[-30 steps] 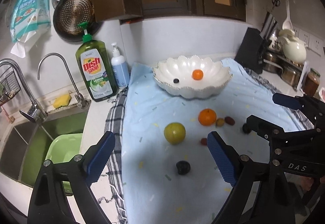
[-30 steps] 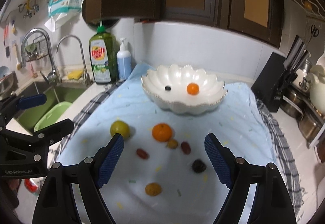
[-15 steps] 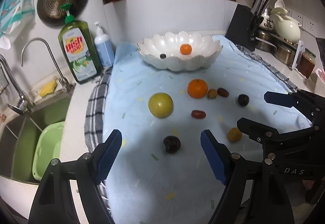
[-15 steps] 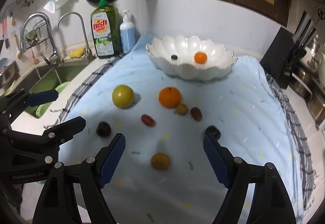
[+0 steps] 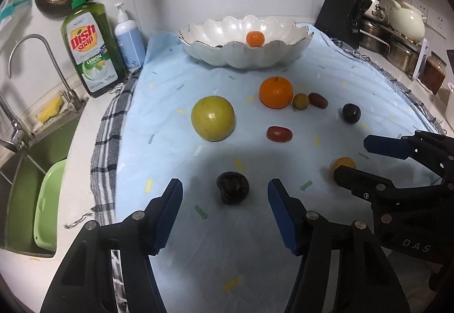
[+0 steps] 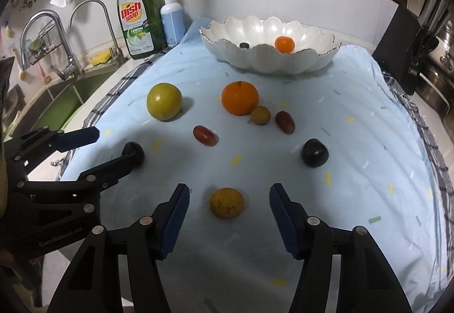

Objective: Organize fruits
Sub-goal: 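Grasp the yellow-brown fruit with the right tool while the left tool grasps a dark plum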

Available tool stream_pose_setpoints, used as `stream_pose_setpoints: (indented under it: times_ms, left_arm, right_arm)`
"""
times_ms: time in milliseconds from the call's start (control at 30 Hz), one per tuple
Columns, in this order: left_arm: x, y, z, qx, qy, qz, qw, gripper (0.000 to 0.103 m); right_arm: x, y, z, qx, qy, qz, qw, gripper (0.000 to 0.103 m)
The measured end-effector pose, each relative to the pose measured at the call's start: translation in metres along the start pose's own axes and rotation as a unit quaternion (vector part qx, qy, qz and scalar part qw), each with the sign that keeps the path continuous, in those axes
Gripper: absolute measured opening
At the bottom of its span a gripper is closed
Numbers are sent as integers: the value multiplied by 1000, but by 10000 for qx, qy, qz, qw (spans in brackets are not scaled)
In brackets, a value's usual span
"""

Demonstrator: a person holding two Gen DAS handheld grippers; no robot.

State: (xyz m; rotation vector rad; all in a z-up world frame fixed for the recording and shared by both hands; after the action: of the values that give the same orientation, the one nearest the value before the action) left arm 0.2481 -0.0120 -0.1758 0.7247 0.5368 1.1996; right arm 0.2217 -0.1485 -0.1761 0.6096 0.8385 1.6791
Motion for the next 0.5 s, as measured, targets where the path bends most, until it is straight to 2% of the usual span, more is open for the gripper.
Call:
stream_pose_setpoints:
  times_ms: [133, 500]
  left_arm:
    - [-3, -9, 1, 30, 7, -42, 10000, 58]
    - [-4, -24, -2, 244, 116, -124, 9996, 38]
  right_arm:
    - [2, -5, -3, 84, -2, 71, 9999, 51]
    - [5, -16, -8, 283, 7, 203, 9994, 39]
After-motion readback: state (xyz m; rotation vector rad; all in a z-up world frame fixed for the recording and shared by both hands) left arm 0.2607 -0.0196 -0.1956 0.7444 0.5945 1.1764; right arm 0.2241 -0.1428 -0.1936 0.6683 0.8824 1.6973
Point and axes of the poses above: each gripper's, at about its wrist camera, not at the fingertips, and y roughly against the way its jaws point, x to its left, z to its top, the point moved 5 cm from there along -y, roughly the way its jaws point, and after that the axes turned 7 degrees about y, right-handed, at the moved point
